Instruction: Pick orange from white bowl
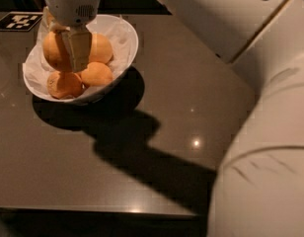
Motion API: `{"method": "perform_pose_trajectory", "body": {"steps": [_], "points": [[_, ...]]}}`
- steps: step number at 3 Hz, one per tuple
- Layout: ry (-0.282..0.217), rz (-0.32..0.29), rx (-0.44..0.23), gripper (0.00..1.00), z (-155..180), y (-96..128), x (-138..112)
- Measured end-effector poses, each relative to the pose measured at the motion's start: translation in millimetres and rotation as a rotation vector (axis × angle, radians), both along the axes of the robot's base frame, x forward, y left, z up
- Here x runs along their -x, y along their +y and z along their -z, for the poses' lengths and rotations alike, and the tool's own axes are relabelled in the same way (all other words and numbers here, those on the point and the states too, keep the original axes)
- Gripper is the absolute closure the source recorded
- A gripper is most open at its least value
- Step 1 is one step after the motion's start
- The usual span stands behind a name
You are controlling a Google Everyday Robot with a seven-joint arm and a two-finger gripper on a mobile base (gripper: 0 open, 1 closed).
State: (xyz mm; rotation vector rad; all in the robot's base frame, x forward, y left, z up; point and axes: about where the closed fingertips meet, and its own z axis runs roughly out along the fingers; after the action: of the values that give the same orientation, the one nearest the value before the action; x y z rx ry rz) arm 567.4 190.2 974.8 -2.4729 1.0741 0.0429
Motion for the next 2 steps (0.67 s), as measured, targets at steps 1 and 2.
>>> {"method": "perform_pose_trajectory", "body": {"steps": [1, 2], "points": [[0.037, -0.001, -0.05, 1.0, 4, -12, 38], [0.071, 0.024, -0.08, 1.0, 8, -25, 77]]}}
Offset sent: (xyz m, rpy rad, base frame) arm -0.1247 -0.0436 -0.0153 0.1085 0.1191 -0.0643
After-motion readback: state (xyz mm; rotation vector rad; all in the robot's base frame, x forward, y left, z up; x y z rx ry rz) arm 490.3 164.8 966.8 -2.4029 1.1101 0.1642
